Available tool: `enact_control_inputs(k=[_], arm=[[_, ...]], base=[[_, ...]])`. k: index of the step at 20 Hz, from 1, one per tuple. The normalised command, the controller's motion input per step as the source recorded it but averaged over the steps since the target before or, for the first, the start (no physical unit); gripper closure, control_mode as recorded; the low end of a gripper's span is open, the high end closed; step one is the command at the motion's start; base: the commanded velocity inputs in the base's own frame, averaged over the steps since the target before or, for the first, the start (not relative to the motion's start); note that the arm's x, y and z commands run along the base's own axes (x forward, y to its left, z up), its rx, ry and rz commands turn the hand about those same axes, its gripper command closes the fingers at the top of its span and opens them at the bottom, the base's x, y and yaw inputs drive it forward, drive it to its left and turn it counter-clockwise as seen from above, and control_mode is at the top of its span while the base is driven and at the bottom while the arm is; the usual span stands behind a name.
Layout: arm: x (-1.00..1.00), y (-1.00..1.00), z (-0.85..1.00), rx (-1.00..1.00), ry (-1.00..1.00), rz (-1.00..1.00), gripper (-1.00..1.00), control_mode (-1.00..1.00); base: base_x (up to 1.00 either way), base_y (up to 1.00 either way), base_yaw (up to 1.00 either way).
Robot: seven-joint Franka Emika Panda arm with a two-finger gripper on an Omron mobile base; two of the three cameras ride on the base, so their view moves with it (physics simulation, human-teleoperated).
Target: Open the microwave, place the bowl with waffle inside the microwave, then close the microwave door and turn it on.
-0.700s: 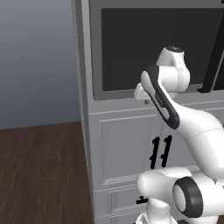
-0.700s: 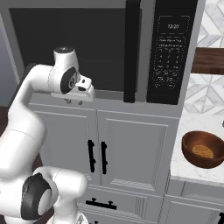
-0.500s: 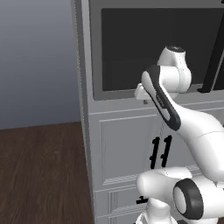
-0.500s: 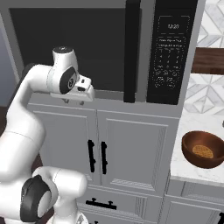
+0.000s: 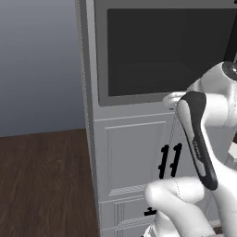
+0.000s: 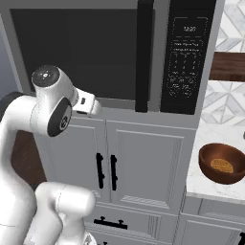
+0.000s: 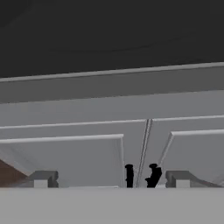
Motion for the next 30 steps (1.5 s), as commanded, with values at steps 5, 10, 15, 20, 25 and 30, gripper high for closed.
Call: enact_control_inputs(k=[5, 10, 15, 20, 25, 30], arm=[[-0.65, -0.81, 0.42, 0.02, -0.23, -0.25, -1.0, -1.0], [-0.31, -0.86, 0.49, 0.0, -0.06, -0.19, -1.0, -1.0], [0.0, -0.77, 0.42, 0.01, 0.02, -0.11, -1.0, -1.0], [0.0, -0.83, 0.05, 0.08, 0.0, -0.04, -1.0, -1.0], [0.08, -0.57, 0.02, 0.11, 0.01, 0.01, -1.0, -1.0], [0.42, -0.01, 0.17, 0.01, 0.12, 0.13, -1.0, -1.0]], base=[[0.0, 0.0, 0.0], [0.0, 0.0, 0.0], [0.0, 0.0, 0.0], [0.0, 0.0, 0.0], [0.0, 0.0, 0.0], [0.0, 0.0, 0.0]])
